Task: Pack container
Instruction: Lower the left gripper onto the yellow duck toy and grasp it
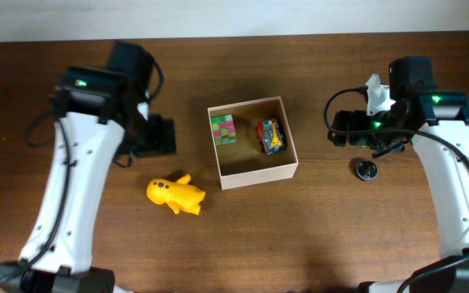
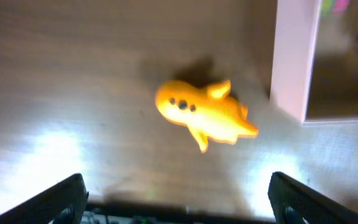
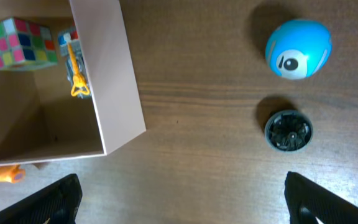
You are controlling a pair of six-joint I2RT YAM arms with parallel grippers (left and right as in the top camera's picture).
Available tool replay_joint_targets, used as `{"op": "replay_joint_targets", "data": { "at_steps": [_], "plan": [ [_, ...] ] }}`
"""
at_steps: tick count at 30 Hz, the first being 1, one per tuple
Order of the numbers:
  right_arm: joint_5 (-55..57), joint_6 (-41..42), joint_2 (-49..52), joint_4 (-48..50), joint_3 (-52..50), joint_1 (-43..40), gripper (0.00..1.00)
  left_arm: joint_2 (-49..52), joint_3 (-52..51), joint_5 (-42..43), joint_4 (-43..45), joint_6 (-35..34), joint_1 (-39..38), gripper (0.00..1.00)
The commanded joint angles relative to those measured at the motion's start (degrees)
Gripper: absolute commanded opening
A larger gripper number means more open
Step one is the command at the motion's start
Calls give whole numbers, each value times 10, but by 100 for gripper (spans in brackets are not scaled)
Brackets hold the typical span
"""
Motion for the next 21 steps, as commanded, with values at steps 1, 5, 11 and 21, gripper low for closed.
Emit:
{"op": "replay_joint_targets", "data": {
  "at_steps": [1, 5, 11, 21],
  "plan": [
    [11, -4, 4, 2, 4, 2, 99, -17, -95, 120, 46, 60, -24, 92],
    [11, -4, 4, 1, 4, 2, 99, -16, -194, 113, 111, 86, -83, 89],
    [11, -4, 4, 2, 4, 2, 99, -16, -294, 51, 180, 39, -152, 89],
    [11, -4, 4, 6, 4, 2, 98, -16, -419, 49, 315, 19, -150, 93]
  ]
}}
